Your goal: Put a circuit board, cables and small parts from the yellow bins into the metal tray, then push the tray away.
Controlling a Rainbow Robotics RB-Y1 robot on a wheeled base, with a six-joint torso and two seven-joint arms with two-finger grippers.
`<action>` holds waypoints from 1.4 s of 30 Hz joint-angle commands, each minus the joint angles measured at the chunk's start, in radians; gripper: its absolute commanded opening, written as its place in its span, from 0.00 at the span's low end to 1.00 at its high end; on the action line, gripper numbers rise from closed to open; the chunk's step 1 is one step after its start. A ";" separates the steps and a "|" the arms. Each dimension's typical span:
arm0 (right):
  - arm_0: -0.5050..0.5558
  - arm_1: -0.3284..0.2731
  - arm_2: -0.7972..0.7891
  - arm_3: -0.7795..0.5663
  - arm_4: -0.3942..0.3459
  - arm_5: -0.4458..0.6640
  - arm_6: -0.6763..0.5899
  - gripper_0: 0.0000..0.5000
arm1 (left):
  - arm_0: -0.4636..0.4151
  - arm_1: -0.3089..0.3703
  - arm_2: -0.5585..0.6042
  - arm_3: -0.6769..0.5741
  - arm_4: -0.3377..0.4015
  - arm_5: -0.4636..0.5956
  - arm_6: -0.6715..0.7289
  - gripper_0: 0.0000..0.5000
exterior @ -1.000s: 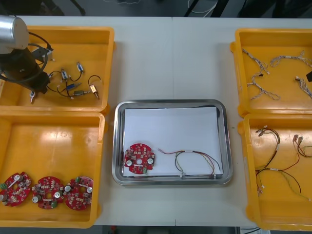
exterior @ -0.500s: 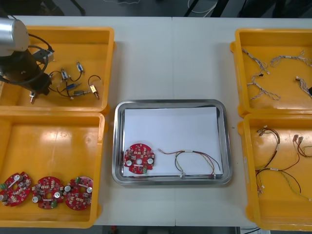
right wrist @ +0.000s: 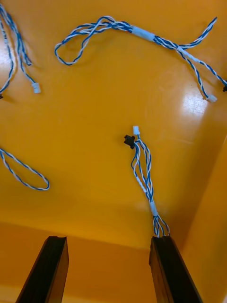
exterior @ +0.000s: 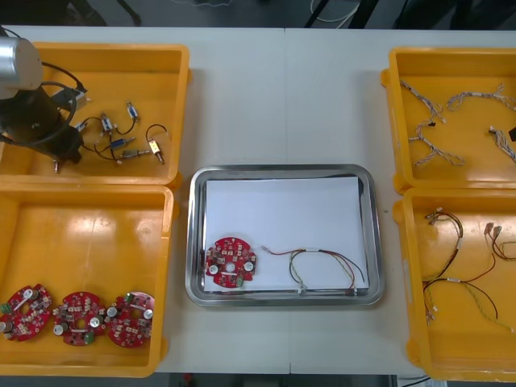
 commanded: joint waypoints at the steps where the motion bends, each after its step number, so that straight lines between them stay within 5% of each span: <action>1: -0.124 -0.058 0.029 0.129 0.017 -0.056 0.041 1.00 | 0.014 0.063 -0.011 -0.008 0.016 -0.005 -0.159 1.00; 7: -0.200 -0.058 0.102 0.241 0.043 -0.146 0.038 1.00 | 0.020 0.072 -0.011 -0.008 0.019 0.009 -0.159 1.00; 12: -0.226 -0.054 0.144 0.304 0.051 -0.223 0.041 1.00 | 0.021 0.074 -0.011 -0.008 0.020 0.007 -0.162 0.74; 17: -0.252 -0.028 0.160 0.363 0.051 -0.295 0.042 1.00 | 0.021 0.074 -0.011 -0.009 0.019 0.002 -0.156 0.15; 19: -0.262 -0.019 0.160 0.393 0.051 -0.321 0.044 1.00 | 0.024 0.074 -0.011 -0.009 0.019 0.001 -0.153 0.00; 31: -0.290 0.028 0.160 0.538 0.051 -0.492 0.041 1.00 | 0.024 0.086 -0.011 -0.035 0.036 0.013 -0.139 0.00; 42: -0.290 0.058 0.121 0.642 0.025 -0.544 0.022 1.00 | 0.024 0.143 -0.011 -0.265 0.037 0.216 -0.081 0.00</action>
